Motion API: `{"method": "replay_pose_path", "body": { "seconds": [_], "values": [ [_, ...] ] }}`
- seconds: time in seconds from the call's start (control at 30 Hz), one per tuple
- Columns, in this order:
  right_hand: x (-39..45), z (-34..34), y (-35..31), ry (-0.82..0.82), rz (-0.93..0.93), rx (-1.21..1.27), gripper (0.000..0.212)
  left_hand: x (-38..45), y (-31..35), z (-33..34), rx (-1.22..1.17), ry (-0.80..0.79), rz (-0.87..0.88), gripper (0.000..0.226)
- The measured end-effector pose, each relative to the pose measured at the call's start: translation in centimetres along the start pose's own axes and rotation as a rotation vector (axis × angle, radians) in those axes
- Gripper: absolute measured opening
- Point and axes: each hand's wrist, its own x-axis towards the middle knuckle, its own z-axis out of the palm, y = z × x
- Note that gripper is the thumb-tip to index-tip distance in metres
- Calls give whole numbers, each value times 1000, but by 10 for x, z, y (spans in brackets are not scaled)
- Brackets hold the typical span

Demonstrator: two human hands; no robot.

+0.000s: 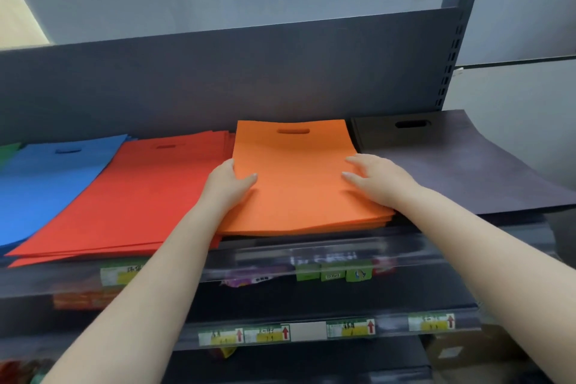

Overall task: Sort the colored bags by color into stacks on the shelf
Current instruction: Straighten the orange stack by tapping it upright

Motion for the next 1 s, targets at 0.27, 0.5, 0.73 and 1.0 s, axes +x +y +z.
{"method": "replay_pose_path", "body": {
  "seconds": [0.27, 0.5, 0.73, 1.0],
  "values": [
    [-4, 10, -4, -104, 99, -119, 61, -2, -8, 9, 33, -104, 9, 55],
    [1, 6, -37, 14, -8, -276, 48, -6, -2, 7, 68, -133, 106, 63],
    [-6, 23, -124, 99, -294, -31, 44, -31, -25, -53, 245, 124, 170, 43],
    [-20, 62, -191, -55, -466, 20, 39, -67, -92, -100, 417, 12, 146, 39]
  ]
}}
